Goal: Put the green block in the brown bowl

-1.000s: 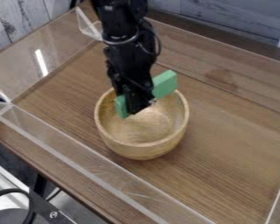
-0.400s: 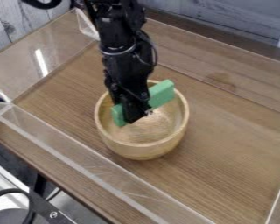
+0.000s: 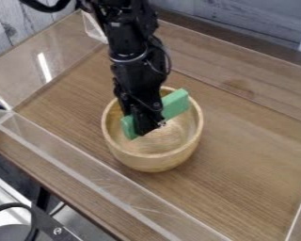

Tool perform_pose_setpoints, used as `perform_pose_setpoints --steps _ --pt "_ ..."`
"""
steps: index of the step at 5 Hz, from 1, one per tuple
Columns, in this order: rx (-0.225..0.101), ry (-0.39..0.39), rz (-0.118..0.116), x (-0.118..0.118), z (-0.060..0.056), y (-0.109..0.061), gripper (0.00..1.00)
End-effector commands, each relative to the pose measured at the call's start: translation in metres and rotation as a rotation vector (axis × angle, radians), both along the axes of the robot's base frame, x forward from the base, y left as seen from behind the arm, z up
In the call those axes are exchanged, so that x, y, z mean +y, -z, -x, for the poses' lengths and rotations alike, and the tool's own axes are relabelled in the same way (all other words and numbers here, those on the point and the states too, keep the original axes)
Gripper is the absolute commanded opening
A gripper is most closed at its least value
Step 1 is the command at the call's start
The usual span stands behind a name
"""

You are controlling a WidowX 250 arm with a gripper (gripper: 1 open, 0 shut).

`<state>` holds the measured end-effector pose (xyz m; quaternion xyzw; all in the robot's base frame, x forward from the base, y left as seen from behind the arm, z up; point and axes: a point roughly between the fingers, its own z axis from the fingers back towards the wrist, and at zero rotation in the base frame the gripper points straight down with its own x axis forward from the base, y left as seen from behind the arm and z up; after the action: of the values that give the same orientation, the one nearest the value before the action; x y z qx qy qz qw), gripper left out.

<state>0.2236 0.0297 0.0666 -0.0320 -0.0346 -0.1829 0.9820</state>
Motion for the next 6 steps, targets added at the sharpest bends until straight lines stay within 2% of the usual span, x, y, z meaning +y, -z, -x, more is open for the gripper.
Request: perform_pose_setpoints --steps 1,6 --pt "-0.037 0.005 -0.004 -0.0021 -0.0055 -0.0075 0.00" --pt "-0.017 0.010 0.006 -0.0099 -0.0021 -0.0043 0.00"
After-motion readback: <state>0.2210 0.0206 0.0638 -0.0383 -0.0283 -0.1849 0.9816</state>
